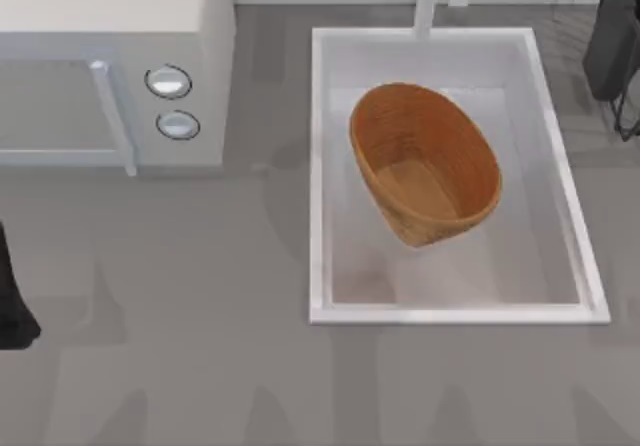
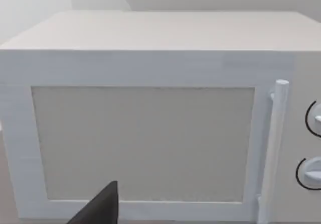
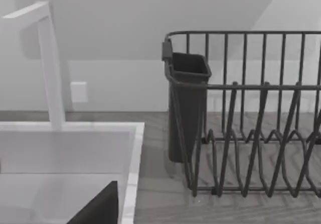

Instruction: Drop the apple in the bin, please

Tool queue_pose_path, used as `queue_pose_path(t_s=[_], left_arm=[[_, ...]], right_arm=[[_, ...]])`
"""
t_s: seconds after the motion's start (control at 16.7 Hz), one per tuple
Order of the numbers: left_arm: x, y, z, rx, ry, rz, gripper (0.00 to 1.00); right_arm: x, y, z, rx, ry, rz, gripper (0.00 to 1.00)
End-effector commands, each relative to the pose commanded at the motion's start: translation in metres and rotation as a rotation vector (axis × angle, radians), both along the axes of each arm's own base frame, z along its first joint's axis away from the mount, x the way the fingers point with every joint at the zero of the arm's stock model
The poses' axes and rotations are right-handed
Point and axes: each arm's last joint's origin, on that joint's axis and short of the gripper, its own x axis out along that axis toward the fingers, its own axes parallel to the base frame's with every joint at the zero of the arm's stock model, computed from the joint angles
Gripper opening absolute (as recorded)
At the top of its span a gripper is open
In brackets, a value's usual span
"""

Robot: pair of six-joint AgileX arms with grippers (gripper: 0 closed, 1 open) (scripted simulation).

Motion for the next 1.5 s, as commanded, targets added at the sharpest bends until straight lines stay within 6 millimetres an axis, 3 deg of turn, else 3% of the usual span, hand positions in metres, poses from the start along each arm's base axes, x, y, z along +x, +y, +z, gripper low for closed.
queue_pose_path(t_s=[0.24, 0.6, 0.78, 0.96, 1.26, 1.5], left_arm=[[0.0, 0.0, 0.0, 0.0, 0.0, 0.0, 1.0], [0.0, 0.0, 0.0, 0.0, 0.0, 0.0, 1.0], [0.0, 0.0, 0.0, 0.0, 0.0, 0.0, 1.0], [0.0, 0.0, 0.0, 0.0, 0.0, 0.0, 1.0], [0.0, 0.0, 0.0, 0.0, 0.0, 0.0, 1.0], [0.0, 0.0, 0.0, 0.0, 0.0, 0.0, 1.0]], right_arm=[[0.0, -0.001, 0.006, -0.005, 0.021, -0.01, 1.0], [0.017, -0.008, 0.052, -0.044, 0.297, -0.068, 1.0], [0.048, -0.017, 0.069, -0.055, 0.565, -0.092, 1.0], [0.091, -0.031, 0.071, -0.048, 0.869, -0.102, 1.0], [0.161, -0.061, 0.049, -0.007, 1.297, -0.089, 1.0], [0.199, -0.083, 0.03, 0.025, 1.488, -0.071, 1.0]])
